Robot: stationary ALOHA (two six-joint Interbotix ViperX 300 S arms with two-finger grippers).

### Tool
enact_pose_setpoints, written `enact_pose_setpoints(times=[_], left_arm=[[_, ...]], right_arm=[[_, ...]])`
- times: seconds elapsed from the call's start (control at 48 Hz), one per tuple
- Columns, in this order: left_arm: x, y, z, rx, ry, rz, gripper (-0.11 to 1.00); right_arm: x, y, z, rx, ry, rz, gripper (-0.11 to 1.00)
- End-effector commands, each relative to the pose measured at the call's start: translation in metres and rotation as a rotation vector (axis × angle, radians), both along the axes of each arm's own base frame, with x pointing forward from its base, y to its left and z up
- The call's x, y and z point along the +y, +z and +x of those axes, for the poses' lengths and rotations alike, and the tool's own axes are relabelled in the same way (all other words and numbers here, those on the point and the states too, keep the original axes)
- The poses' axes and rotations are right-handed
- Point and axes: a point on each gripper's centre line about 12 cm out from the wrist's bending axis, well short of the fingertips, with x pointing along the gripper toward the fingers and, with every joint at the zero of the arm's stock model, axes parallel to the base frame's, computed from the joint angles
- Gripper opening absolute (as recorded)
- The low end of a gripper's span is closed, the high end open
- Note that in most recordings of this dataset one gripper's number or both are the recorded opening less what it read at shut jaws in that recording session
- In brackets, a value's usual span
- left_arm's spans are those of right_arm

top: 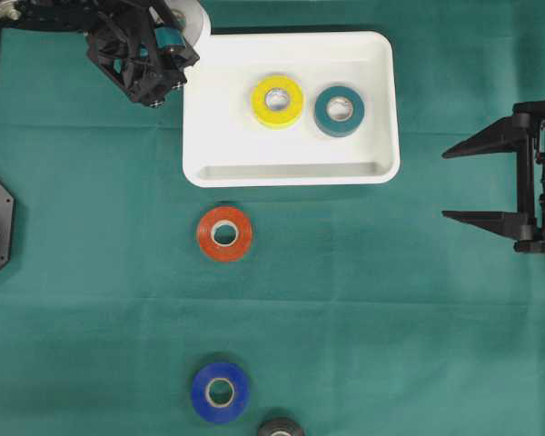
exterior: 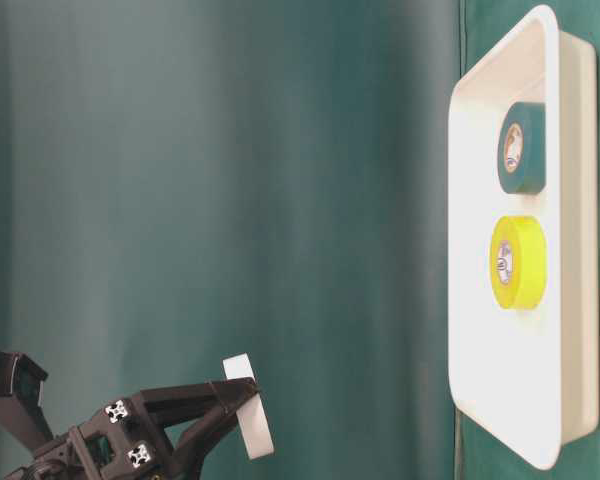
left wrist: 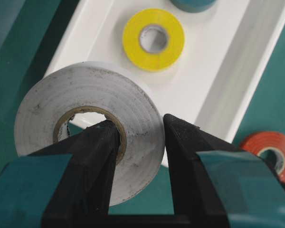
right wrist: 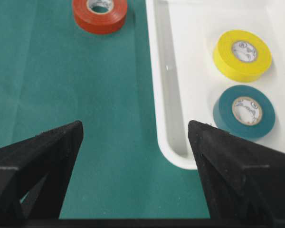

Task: Pick up the tape from a random location and place it into the white case.
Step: 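Lower the white roll into the tray left of the yellow roll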

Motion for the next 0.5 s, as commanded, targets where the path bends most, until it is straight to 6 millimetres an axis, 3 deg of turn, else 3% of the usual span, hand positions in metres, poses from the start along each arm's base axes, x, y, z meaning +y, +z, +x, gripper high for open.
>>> enact_pose_setpoints(times=[0.0,0.167,0.479], left_arm=[[0.001,0.010,0.000,-0.034,0.001,0.013,0.25],[0.002,0.001,0.004,-0.036,0.001,0.013,0.25],[0.011,-0.052,0.024,-0.003,-0.001,-0.003,0.25]], right_arm=[[0.000,0.009,0.004,-0.026,0.001,-0.003,0.86],[0.000,0.009,0.004,-0.026,0.001,-0.003,0.86],[-0.001,0.007,0.005,-0.015,0.000,-0.003,0.86]])
